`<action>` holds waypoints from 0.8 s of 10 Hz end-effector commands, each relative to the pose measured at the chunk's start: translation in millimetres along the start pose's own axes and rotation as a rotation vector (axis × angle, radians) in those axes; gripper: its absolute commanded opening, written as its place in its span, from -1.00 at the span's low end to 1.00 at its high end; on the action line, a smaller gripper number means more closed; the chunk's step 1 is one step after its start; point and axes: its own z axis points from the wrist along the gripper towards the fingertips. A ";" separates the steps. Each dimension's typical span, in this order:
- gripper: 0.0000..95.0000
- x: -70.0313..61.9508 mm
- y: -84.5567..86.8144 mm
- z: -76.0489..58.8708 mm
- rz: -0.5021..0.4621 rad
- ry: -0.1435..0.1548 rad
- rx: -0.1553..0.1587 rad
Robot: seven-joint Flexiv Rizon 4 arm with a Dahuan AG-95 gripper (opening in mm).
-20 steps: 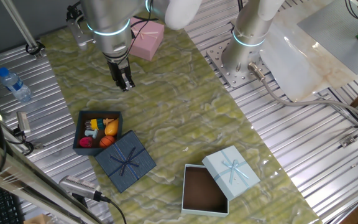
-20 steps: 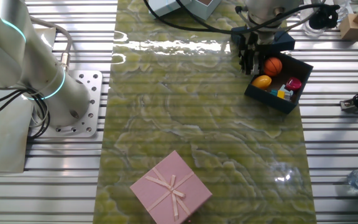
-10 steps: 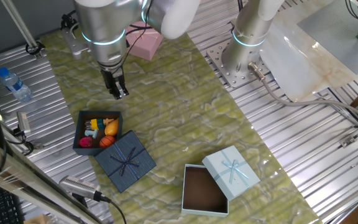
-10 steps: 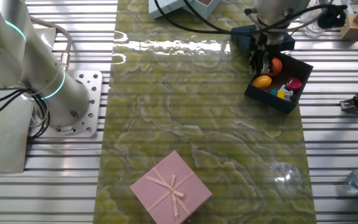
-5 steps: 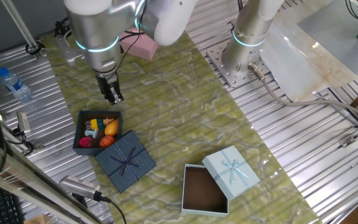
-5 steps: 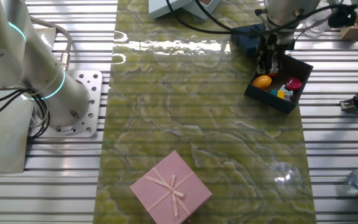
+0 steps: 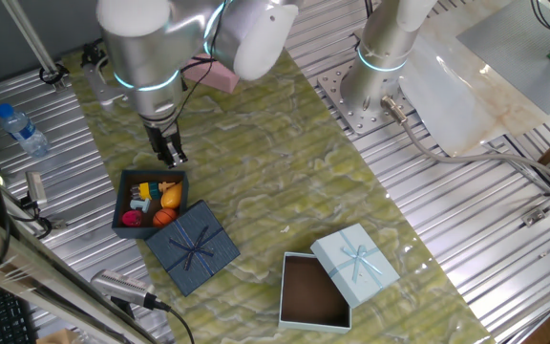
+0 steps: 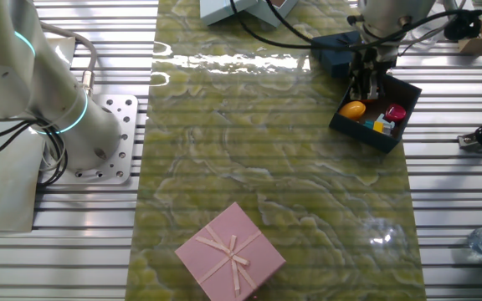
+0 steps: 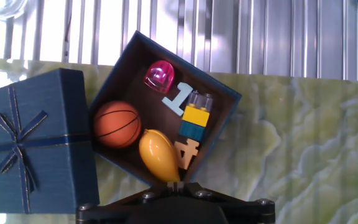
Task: Take everything out of the gift box
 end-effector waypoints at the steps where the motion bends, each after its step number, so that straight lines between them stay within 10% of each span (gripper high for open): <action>1: -1.00 -3.6 2.6 5.1 0.004 0.004 0.001; 8: -1.00 -12.2 26.7 23.6 -0.022 0.078 -0.013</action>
